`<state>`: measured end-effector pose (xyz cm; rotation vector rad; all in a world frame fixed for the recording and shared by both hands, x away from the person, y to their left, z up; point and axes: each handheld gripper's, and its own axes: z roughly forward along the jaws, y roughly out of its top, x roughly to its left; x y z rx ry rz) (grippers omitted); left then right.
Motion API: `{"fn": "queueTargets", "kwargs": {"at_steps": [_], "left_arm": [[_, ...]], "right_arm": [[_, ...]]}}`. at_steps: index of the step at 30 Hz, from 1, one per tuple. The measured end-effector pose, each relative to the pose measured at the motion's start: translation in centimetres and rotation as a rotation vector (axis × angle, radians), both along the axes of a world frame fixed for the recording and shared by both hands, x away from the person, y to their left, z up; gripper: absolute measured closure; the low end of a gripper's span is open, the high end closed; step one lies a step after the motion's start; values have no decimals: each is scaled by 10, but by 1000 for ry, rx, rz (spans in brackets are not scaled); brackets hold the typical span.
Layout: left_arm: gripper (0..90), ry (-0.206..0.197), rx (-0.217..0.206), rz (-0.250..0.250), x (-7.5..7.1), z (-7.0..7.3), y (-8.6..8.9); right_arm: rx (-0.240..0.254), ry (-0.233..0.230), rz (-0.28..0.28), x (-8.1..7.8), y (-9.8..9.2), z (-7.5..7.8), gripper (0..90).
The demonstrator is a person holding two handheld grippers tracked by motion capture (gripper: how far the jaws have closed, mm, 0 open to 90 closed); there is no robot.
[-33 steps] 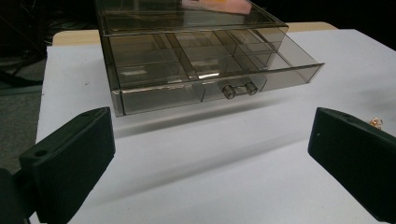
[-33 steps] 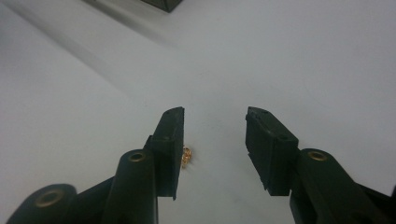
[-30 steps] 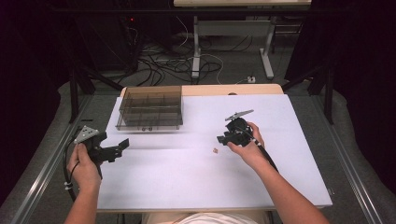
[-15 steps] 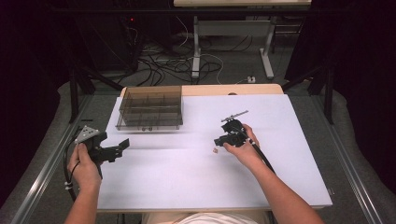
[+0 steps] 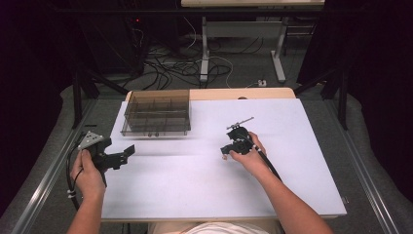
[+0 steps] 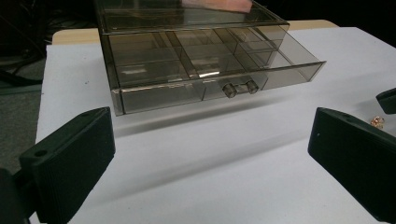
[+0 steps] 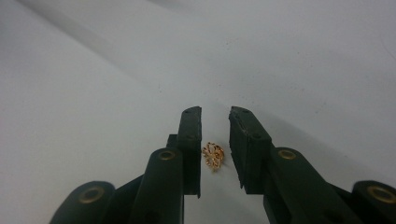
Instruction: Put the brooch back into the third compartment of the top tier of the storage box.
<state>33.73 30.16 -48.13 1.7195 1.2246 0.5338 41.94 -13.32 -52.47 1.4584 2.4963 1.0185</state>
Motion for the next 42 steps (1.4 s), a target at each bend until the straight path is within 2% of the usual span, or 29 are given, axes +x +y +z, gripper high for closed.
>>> {"fn": "queueTargets", "kwargs": {"at_steps": [2,3,4,7,8,10,11,14,16,18,29,39,42], "left_arm": [[7,2,-1,0,0,0,0],[7,2,-1,0,0,0,0],[7,2,-1,1,0,0,0],[7,3,-1,0,0,0,0],[7,3,-1,0,0,0,0],[7,3,0,0,0,0,0],[7,1,0,-1,0,0,0],[7,3,0,0,0,0,0],[7,4,0,-1,0,0,0],[7,4,0,-1,0,0,0],[7,0,2,-1,0,0,0],[7,1,3,-1,0,0,0],[7,1,2,-2,0,0,0]], "right_arm": [[10,5,-16,0,2,-2,755],[9,-11,-10,1,2,-3,759],[-22,14,1,2,1,-2,764],[-3,19,-7,2,2,-4,769],[-46,56,3,3,2,-2,781],[-30,44,-3,3,3,-4,784],[-4,21,-3,3,5,-8,790],[-27,51,-5,2,6,-7,795],[-13,49,0,2,6,-8,798],[-30,21,14,4,5,-11,798],[-26,58,-5,4,5,-11,834],[-5,64,4,4,5,-12,893],[-14,79,-6,4,5,-11,896]]}}
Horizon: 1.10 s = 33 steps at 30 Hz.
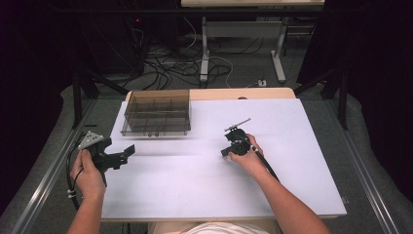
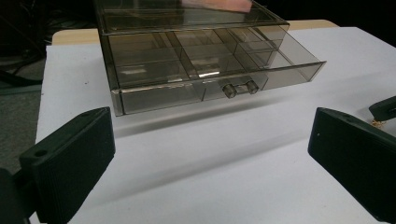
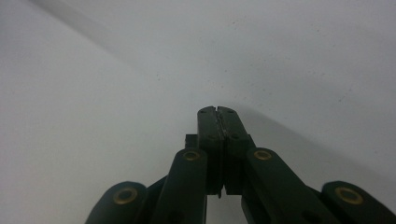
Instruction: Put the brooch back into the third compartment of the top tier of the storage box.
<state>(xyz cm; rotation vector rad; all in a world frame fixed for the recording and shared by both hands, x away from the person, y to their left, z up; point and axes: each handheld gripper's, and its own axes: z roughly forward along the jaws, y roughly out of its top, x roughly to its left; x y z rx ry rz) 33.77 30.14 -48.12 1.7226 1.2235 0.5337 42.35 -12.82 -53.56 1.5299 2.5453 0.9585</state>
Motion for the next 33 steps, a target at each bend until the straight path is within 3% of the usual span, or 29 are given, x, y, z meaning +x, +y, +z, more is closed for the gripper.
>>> {"fn": "queueTargets", "kwargs": {"at_steps": [26,29,33], "left_arm": [[7,0,0,1,0,0,0],[7,0,0,1,0,0,0],[7,-1,0,1,0,0,0]], "right_arm": [[57,-22,-38,-2,-5,9,900],[45,-19,-37,-3,-6,12,900],[80,-35,-52,-3,-8,16,900]]}}
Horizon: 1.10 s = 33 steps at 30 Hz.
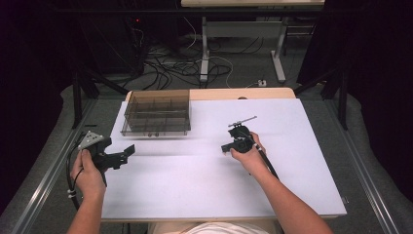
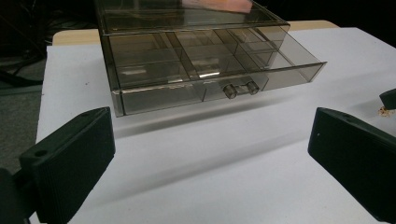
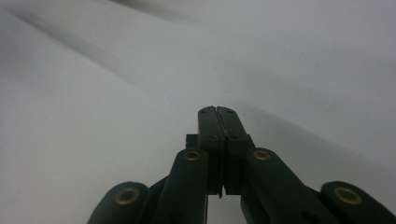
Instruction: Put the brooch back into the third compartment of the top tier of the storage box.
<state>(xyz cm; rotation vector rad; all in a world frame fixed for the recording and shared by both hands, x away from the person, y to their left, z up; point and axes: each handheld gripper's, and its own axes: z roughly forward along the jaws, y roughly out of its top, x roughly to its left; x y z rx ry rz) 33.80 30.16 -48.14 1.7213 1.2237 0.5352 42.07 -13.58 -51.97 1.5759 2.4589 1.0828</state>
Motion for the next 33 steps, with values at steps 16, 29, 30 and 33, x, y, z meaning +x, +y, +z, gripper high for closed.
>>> {"fn": "queueTargets", "kwargs": {"at_steps": [16,29,30,33], "left_arm": [[7,-3,3,1,0,0,1],[7,-3,-7,2,0,0,1],[7,-3,-8,2,0,0,1],[7,-3,-10,2,0,0,1]], "right_arm": [[24,-26,13,1,2,22,900],[64,-39,6,7,2,40,900],[57,-36,6,7,2,43,900],[75,-35,4,9,3,47,900]]}}
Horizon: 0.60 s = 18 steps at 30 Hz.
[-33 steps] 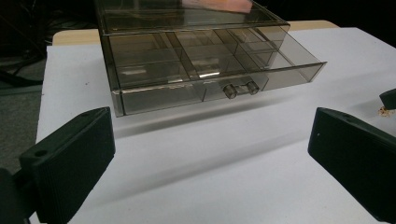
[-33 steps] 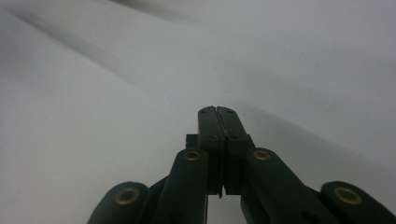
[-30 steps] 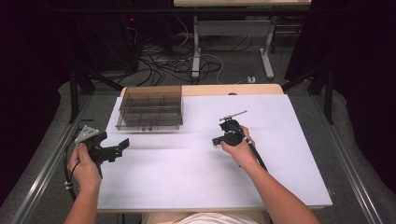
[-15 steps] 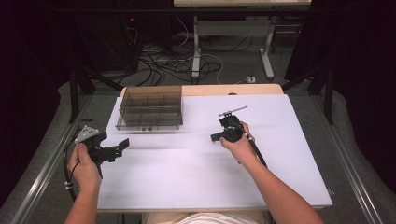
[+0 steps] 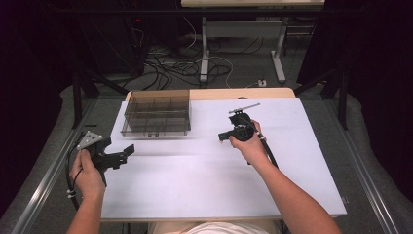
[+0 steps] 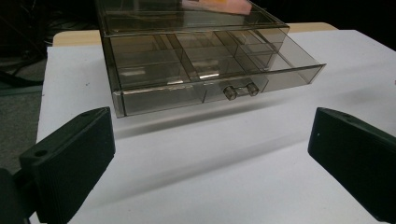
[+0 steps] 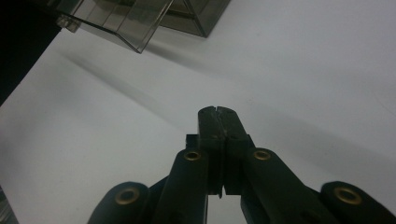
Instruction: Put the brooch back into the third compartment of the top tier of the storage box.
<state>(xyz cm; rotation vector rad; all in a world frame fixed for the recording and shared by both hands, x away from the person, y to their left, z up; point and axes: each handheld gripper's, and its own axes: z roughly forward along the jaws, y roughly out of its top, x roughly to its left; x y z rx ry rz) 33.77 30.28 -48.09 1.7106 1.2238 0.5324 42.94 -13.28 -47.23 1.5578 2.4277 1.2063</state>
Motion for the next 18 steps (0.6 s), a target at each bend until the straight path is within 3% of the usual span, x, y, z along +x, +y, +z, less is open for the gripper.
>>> {"fn": "queueTargets", "kwargs": {"at_steps": [18], "left_arm": [[7,-3,-1,0,0,1,1]], "right_arm": [[59,-20,-2,9,12,29,900]]}}
